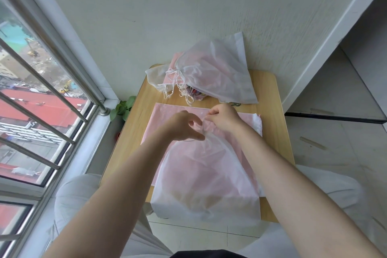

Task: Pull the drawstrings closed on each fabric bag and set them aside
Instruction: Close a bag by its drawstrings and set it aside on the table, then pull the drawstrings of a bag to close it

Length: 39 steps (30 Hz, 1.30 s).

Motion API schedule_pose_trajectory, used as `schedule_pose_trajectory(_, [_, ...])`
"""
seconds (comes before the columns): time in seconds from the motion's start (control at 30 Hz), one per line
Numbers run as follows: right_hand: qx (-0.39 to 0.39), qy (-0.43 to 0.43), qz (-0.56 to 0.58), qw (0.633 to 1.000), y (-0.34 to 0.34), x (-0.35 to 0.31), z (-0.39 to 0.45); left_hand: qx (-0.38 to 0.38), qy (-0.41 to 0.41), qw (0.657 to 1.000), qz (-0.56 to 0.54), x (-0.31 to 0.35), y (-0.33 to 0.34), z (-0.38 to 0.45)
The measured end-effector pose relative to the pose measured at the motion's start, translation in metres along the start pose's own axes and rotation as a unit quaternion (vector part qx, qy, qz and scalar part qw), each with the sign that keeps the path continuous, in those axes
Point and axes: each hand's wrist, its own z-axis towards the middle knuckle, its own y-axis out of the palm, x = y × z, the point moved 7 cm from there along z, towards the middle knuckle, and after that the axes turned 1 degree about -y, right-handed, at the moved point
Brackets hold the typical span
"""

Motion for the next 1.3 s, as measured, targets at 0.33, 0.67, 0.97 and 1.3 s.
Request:
schedule_pose_trajectory(0.33, [-0.264,0.104,-0.303,0.909,-0.025,0.010,-0.004,0.084,-0.048,0.993,0.073,0.020,-0.046,0.037])
schedule_pose_trajectory(0.67, [0.149,-0.081,-0.257,0.951,-0.110,-0.113,0.083,0.306,-0.191,0.883,-0.299,-0.022,-0.116,0.076])
schedule_pose_trajectory(0.97, [0.019,-0.025,-0.266,0.964,-0.059,-0.045,0.130,0.317,-0.237,0.835,-0.382,-0.059,-0.123,0.114])
schedule_pose_trajectory(1.3, [0.237,-0.104,-0.166,0.952,-0.085,-0.050,0.083,0.360,-0.136,0.796,-0.467,-0.041,-0.104,0.080])
